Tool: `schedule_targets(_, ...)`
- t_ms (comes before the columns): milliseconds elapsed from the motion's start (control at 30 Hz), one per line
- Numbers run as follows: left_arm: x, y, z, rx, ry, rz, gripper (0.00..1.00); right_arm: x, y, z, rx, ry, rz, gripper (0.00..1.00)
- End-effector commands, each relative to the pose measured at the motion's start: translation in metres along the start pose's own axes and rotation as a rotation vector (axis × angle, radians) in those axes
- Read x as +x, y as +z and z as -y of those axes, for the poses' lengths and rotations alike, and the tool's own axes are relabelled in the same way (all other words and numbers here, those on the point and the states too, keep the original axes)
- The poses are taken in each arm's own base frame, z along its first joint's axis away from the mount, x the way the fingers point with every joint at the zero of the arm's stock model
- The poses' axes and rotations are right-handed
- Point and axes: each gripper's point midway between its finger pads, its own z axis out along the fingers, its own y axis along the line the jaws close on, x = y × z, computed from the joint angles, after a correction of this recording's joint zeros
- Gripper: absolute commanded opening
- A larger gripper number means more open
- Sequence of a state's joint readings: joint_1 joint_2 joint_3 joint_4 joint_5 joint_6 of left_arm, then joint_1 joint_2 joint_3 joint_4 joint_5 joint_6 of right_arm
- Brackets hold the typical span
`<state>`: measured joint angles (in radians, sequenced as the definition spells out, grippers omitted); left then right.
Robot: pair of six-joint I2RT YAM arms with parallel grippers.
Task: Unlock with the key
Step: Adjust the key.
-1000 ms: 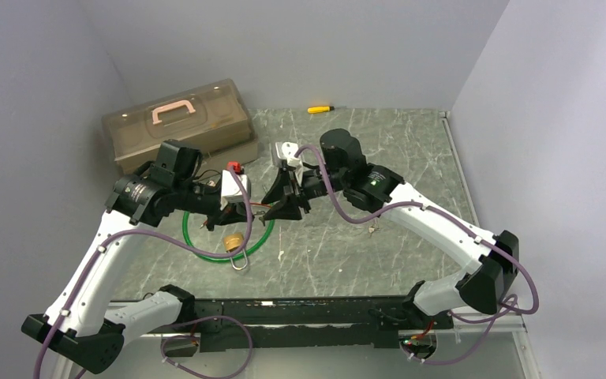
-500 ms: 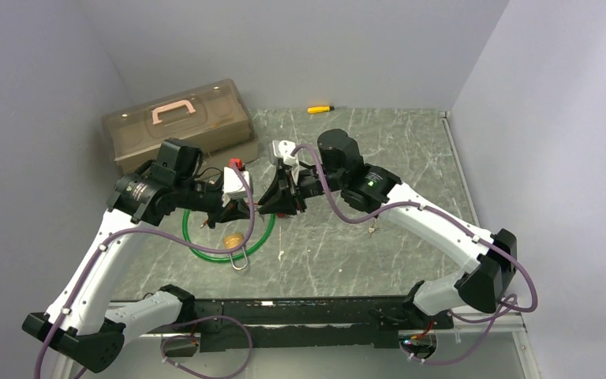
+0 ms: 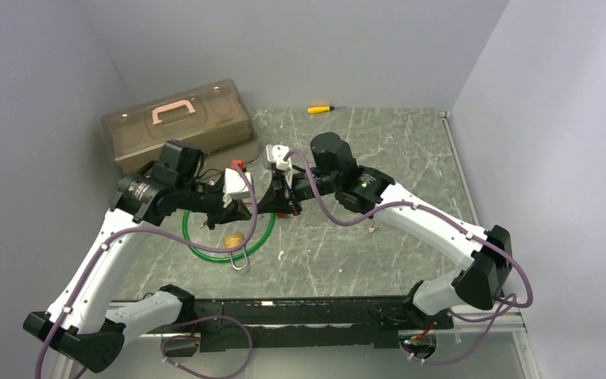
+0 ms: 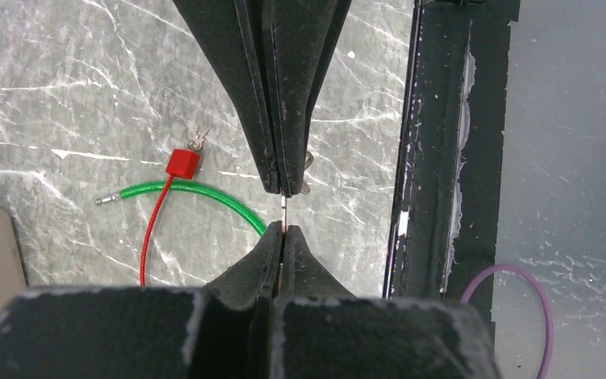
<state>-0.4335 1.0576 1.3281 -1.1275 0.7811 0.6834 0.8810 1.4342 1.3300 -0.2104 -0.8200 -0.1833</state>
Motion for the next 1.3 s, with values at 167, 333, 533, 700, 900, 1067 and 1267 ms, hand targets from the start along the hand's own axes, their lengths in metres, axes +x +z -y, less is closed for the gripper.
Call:
schedule_targets(167,-0.015,-0.005,0.002,-0.004,0.036,0.051,0.0,0.027,-0.004,0.004,0.056,0.039,-0.076,0.13)
schedule_targets(333,-0.017,-0.005,0.005,0.012,0.031,0.063,0.0,0.02,-0.003,0.006,0.064,0.024,-0.054,0.1)
schedule_targets(533,-0.017,-0.004,0.009,0.031,0.025,0.076,0.0,0.014,-0.003,0.006,0.072,0.003,-0.022,0.0)
schedule_targets(700,-0.012,-0.003,0.0,-0.012,-0.026,0.064,0.41,0.021,-0.003,0.003,0.058,0.022,-0.025,0.0)
schedule_targets(900,0.039,-0.003,-0.043,-0.266,-0.149,-0.081,0.99,0.035,-0.014,0.002,0.093,0.065,-0.043,0.0)
schedule_targets(1067,0.118,0.008,-0.077,-0.454,-0.458,-0.276,0.99,0.045,-0.033,0.001,0.152,0.087,-0.035,0.0)
schedule_targets(1267,0.174,0.028,-0.077,-0.435,-0.631,-0.382,0.99,0.053,-0.054,-0.001,0.21,0.113,-0.018,0.0)
